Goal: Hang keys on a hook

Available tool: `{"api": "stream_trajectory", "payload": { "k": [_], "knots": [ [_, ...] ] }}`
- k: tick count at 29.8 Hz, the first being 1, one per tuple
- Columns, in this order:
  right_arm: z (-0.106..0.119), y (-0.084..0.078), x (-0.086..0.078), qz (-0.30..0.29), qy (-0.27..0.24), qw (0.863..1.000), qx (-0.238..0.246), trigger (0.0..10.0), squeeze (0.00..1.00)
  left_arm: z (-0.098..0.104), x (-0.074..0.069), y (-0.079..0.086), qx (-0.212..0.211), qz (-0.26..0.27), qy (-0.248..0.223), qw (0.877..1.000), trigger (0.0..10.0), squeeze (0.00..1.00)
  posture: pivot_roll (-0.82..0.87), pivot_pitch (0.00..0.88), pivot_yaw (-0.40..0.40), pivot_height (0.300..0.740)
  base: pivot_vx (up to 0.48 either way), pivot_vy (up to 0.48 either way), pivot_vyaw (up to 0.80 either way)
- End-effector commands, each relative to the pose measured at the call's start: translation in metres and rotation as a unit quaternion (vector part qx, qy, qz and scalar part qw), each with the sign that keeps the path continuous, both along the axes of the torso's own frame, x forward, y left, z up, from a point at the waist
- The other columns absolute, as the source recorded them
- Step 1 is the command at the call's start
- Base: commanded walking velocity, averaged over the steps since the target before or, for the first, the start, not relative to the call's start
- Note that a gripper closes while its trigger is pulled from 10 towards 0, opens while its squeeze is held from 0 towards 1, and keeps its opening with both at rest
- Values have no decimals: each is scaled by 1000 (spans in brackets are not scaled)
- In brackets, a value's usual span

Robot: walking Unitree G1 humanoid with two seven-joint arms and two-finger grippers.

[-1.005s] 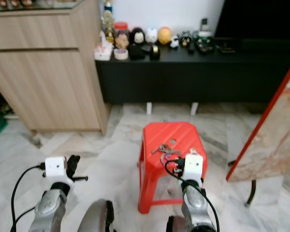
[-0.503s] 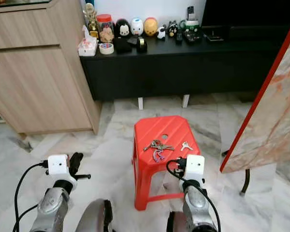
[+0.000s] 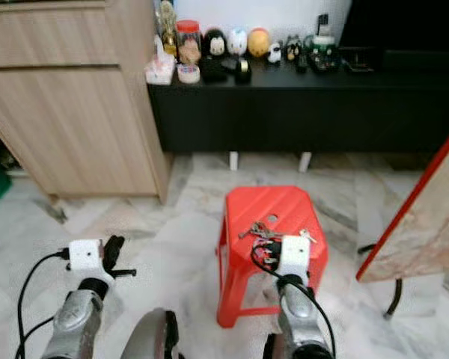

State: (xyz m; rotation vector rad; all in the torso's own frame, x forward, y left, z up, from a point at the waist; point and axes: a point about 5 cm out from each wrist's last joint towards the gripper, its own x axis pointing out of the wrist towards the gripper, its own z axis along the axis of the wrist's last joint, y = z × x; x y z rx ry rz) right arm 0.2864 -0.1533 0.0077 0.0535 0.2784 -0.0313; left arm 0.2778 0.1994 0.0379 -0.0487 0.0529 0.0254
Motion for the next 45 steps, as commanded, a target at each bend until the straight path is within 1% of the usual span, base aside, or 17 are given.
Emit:
{"api": "stream_trajectory", "payload": {
  "k": [1,12,22,45],
  "knots": [
    [-1,-6,-2,-11,2,1000,0,10000,0,-2,0,-4,-9,-4,7,1000,10000,0,1,33,1,613,0,0,0],
    [-2,-7,-2,-14,5,1000,2,10000,0,-2,1,-5,-9,-7,6,1000,10000,0,1,20,2,613,0,0,0],
    [-3,-8,-2,-16,7,1000,3,10000,0,-1,2,-5,-9,-8,3,1000,10000,0,2,14,3,613,252,0,0],
    [-5,-8,-4,-17,11,1000,-1,10000,0,0,1,-4,-10,-7,1,1000,10000,0,3,34,0,613,271,0,0]
  ]
}}
